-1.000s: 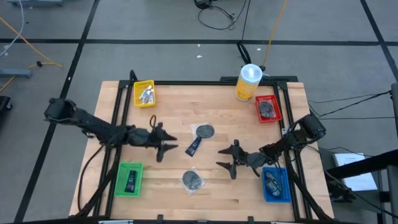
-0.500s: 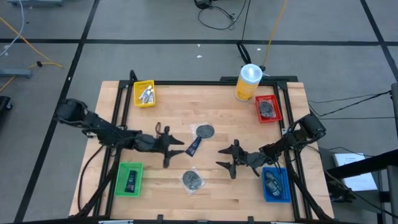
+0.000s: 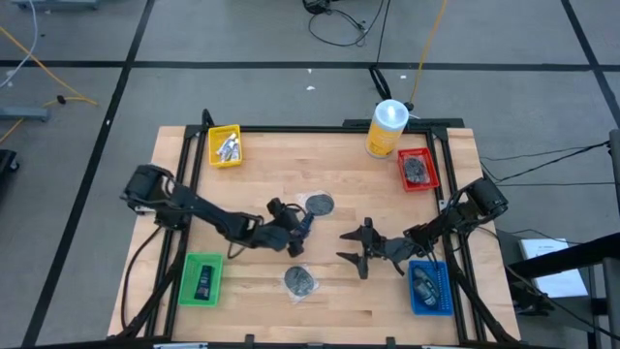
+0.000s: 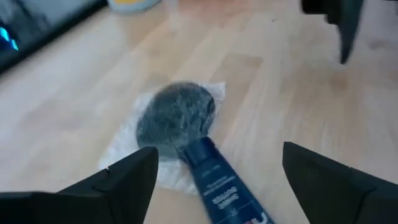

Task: Pick & Place Travel size toiletries
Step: Put the dark blue shave cream into the green bin

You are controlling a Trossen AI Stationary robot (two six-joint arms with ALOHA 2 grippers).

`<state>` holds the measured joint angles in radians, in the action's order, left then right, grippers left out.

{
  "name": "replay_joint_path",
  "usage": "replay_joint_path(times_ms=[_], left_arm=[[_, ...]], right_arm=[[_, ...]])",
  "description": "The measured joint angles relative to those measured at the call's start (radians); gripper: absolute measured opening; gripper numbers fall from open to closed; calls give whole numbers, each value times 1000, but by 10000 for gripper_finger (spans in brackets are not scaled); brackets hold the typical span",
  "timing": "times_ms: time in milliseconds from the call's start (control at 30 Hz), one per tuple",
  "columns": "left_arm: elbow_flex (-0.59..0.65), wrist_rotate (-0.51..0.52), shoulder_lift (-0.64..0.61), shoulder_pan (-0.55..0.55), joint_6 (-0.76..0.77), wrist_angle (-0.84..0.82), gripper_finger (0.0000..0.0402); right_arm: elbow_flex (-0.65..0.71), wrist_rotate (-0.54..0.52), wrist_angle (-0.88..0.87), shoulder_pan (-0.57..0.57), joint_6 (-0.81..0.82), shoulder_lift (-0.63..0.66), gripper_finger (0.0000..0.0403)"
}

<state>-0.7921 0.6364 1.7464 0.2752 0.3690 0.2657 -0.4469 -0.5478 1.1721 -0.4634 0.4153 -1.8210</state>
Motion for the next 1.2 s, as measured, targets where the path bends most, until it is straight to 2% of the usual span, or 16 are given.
replay_joint_path(times_ms=[133, 300, 567, 800, 1000, 1133, 1200], left_arm=[[-24, 1, 72, -2, 119, -3, 331], [-29, 20, 139, -24, 215, 1, 302], [-28, 4, 166, -42, 200, 15, 248], [-28, -8, 164, -42, 158, 9, 170], [-28, -10, 64, -42, 115, -142, 109], [-29, -11, -65, -34, 85, -298, 96], [-28, -45, -141, -19, 87, -380, 96]], right_arm=[[0, 1, -3, -3, 17, 0, 256], [0, 0, -3, -3, 14, 0, 256], [0, 0, -3, -3, 10, 0, 256], [0, 0, -3, -3, 11, 0, 256], [0, 0, -4, -3, 11, 0, 256], [0, 0, -5, -2, 6, 0, 256], [0, 0, -4, 0, 2, 0, 256]])
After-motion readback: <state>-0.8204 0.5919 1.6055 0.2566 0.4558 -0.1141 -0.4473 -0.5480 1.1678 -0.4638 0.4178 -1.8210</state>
